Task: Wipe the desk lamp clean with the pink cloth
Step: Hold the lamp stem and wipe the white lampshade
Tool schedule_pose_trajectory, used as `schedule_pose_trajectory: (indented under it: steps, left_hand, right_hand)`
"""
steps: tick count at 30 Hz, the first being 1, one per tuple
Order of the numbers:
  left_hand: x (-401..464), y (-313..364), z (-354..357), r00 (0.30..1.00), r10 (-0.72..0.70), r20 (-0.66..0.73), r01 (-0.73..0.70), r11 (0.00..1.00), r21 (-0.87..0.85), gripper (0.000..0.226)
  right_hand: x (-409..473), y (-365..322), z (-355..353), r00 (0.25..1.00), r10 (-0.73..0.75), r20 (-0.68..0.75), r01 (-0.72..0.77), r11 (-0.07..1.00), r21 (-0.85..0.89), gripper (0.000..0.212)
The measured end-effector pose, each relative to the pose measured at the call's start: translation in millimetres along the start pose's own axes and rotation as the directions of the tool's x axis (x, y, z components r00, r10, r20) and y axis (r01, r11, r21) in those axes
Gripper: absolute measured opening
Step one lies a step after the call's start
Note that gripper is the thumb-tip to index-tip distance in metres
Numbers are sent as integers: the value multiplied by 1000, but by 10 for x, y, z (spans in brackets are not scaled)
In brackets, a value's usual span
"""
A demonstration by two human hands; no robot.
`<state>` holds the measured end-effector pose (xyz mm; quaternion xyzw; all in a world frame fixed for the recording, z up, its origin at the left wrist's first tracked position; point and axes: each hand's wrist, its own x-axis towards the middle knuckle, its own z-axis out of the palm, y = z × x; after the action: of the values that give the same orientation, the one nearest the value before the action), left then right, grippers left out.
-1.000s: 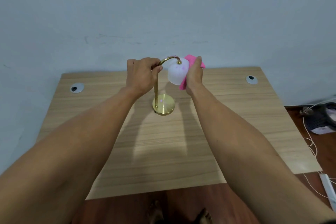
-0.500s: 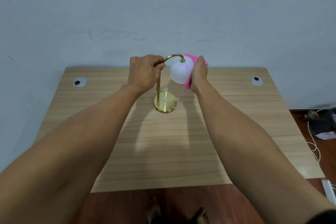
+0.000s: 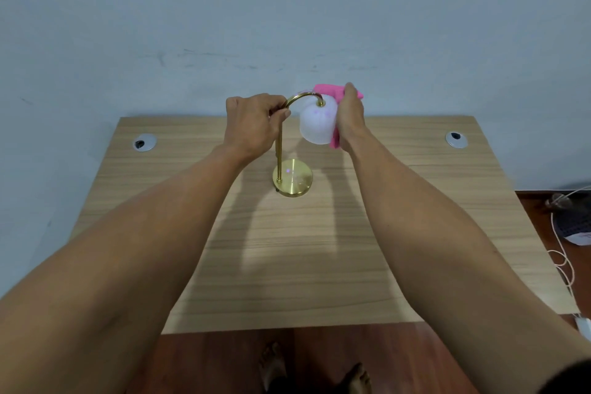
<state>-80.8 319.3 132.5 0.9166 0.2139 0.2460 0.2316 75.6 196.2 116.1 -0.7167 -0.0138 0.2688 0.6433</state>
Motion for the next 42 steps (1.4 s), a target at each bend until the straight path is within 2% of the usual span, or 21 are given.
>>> schedule_pose_trajectory:
  steps: [2,4,6,8,10,11,14,16,21,24,28,34,42]
  left_hand:
    - [7,-16,-2,1000,-5,4,5,1000,-2,24]
    - [27,-31,-7,1000,-7,10,7,1000,-10,25]
    - [41,-49,-3,1000,-3,19,4,1000,-22,26]
    - [41,-66,-1,1000,1,24,-1,999,-34,27]
    - [36,-69,0,1000,11,19,-10,999,-40,27]
    - [34,-65,-1,1000,17,19,-17,999,-40,27]
    - [33,-65,-8,999,37,30,-36,998,-51,26]
    - [38,-71,-10,998,49,32,-47,997,-65,26]
    - [48,-83,-31,996,79,51,-76,995,-64,35]
    - [57,-85,-42,993,101,56,-97,992,-78,40]
    - [48,-94,-53,991,125,43,-121,989,-86,40]
    - [38,-63,-57,993,106,44,-104,993,-51,44]
    - [51,-122,-40,990,142,26,-141,989,-41,35]
  right_hand:
    - [-44,105,-18,999,42,-24,-38,986,163,55]
    - [-106,269,24,998,3,-55,7,983,182,53]
    - [-207,469,122,983,-166,-81,173,980,94,63]
    - [-320,628,183,919,-390,-66,385,920,-75,64]
    - [-479,747,178,807,-591,0,562,766,-312,61]
    - [-532,811,155,762,-647,39,602,684,-411,61]
    - [-559,1011,64,694,-707,137,619,488,-616,64]
    - [-559,1090,12,660,-723,205,621,370,-691,66]
    - [-539,1034,-58,538,-746,392,560,-31,-828,65]
    - [-473,847,-5,510,-719,473,503,-197,-842,65]
    - [-456,737,51,562,-673,481,454,-235,-859,67]
    - [-585,1017,-261,548,-667,506,502,-222,-836,69]
    - [-488,620,94,582,-646,494,424,-278,-862,66]
